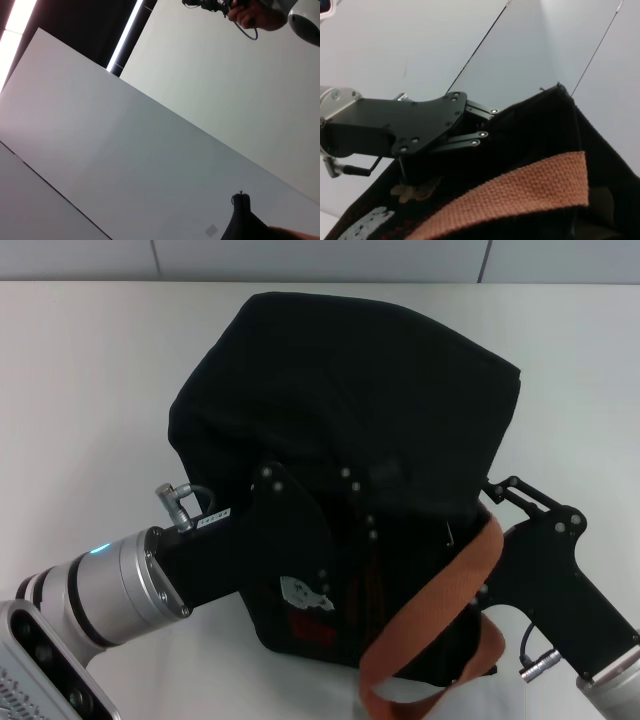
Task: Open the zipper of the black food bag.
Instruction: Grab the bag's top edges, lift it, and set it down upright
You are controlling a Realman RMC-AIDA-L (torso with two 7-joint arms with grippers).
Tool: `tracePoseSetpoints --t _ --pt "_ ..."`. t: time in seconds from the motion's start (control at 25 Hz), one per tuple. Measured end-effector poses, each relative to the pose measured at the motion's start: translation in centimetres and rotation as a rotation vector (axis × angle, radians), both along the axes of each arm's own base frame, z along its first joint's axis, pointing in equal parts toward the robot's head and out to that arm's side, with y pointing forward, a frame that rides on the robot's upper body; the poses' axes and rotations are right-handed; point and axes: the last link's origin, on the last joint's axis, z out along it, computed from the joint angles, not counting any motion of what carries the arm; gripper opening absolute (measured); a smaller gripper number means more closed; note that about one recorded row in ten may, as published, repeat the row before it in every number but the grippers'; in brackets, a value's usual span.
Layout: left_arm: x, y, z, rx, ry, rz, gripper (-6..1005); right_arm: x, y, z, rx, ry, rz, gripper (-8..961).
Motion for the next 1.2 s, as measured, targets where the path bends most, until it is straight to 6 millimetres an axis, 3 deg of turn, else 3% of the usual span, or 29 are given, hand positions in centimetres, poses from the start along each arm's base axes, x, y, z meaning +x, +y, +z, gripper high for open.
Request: tracePoseSetpoints --t 0.2,0.4,0.84,0.96,1.04,1.2 --pt "0.0 -0.1 -0.1 -0.006 0.002 -0.005 86 -0.3 0.6 0.0 0.015 -0.016 0.015 320" --pt "0.0 -0.2 -0.1 -0.008 0.003 -0.005 87 -0.8 0.8 -0.5 0.053 -0.07 0.034 252" --pt "0.1 0.0 0.0 -0.001 -0.006 0.002 87 -0.8 1.1 -1.0 0.041 -0.094 0.017 3" --pt "0.2 0.1 0.1 0.009 -0.018 0.013 86 0.1 0.2 -1.3 0.024 -0.109 -0.031 2" --pt "0.4 0.5 0.2 0.024 -0.031 0.026 86 2.0 -1.6 -1.2 0.02 -0.134 -0.114 0" --pt "0.5 0.7 0.3 0.031 -0.04 0.031 86 4.2 -3.2 -0.9 0.027 -0.168 -0.215 6"
